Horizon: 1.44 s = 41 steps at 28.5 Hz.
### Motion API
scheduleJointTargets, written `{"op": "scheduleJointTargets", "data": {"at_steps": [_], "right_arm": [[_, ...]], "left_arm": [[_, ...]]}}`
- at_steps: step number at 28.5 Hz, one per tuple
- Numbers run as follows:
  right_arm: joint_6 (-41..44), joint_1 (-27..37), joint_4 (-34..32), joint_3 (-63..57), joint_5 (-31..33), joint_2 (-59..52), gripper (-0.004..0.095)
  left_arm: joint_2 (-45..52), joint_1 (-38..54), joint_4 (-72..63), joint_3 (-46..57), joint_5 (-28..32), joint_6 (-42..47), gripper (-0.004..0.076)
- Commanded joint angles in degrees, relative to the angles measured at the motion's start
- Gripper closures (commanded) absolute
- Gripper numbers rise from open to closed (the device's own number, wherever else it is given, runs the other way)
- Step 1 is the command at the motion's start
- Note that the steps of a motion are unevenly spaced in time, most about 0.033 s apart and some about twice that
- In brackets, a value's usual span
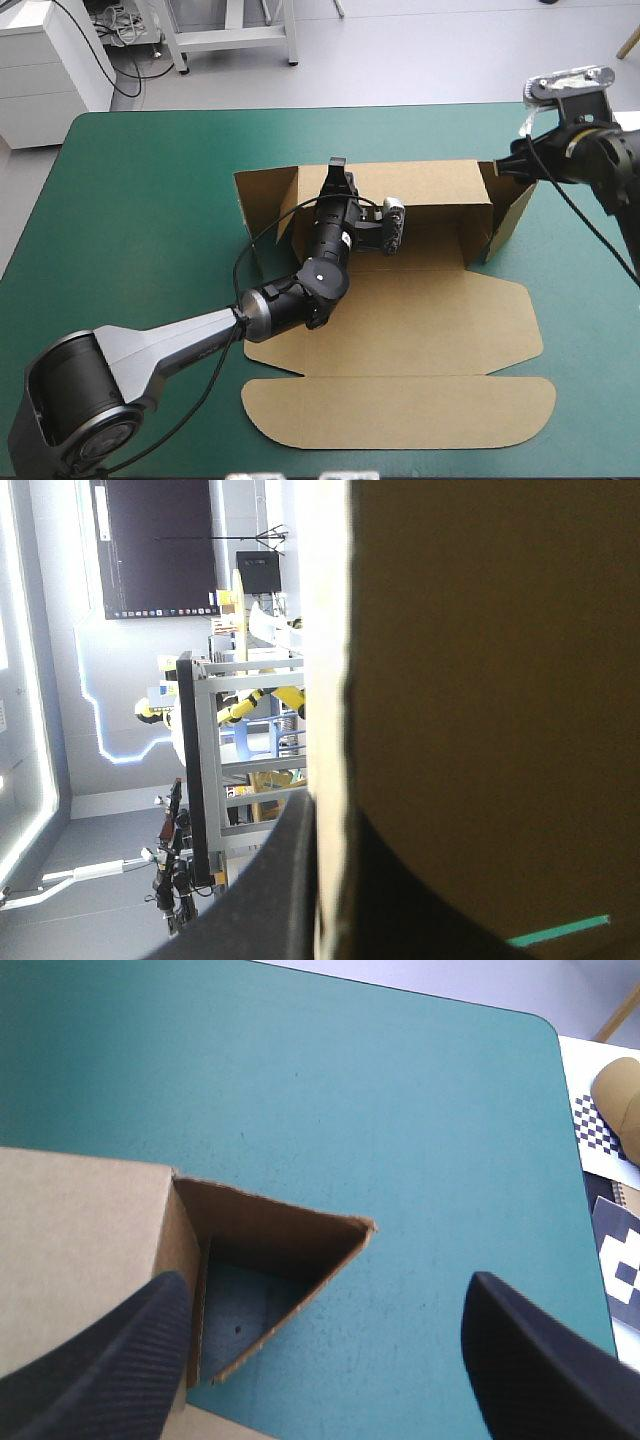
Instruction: Fold the box
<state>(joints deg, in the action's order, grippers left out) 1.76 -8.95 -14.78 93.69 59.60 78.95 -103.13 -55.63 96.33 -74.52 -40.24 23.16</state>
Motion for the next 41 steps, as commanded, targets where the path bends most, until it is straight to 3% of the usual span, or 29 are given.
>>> {"op": "scheduleJointTargets", "data": {"at_steps": [1, 6, 12, 16, 30, 41], "right_arm": [[-0.6, 0.2, -1.9, 8.1, -0.9, 4.6, 0.0254], [-1.8, 5.2, 3.3, 16.3, -0.9, 13.9, 0.0263], [-12.7, 17.4, 23.8, 17.3, -3.3, 19.7, 0.0263], [-17.6, 20.2, 32.5, 17.3, -3.3, 23.1, 0.0263], [-20.9, 20.1, 36.0, 17.0, 4.0, 27.4, 0.0263], [-25.1, 20.2, 38.1, 9.2, 7.3, 24.9, 0.0263]], "left_arm": [[2.5, -0.3, 1.5, -1.5, 1.1, 1.1, 0.0731], [2.5, -0.3, 1.5, -1.5, 1.0, 1.1, 0.0731], [2.5, -0.3, 1.5, -1.5, 1.1, 1.1, 0.0731], [2.5, -0.3, 1.5, -1.5, 1.1, 1.1, 0.0731], [2.5, -0.3, 1.4, -1.5, 0.8, 1.6, 0.0731], [2.5, -0.3, 1.4, -1.5, 0.8, 3.4, 0.0731]]}}
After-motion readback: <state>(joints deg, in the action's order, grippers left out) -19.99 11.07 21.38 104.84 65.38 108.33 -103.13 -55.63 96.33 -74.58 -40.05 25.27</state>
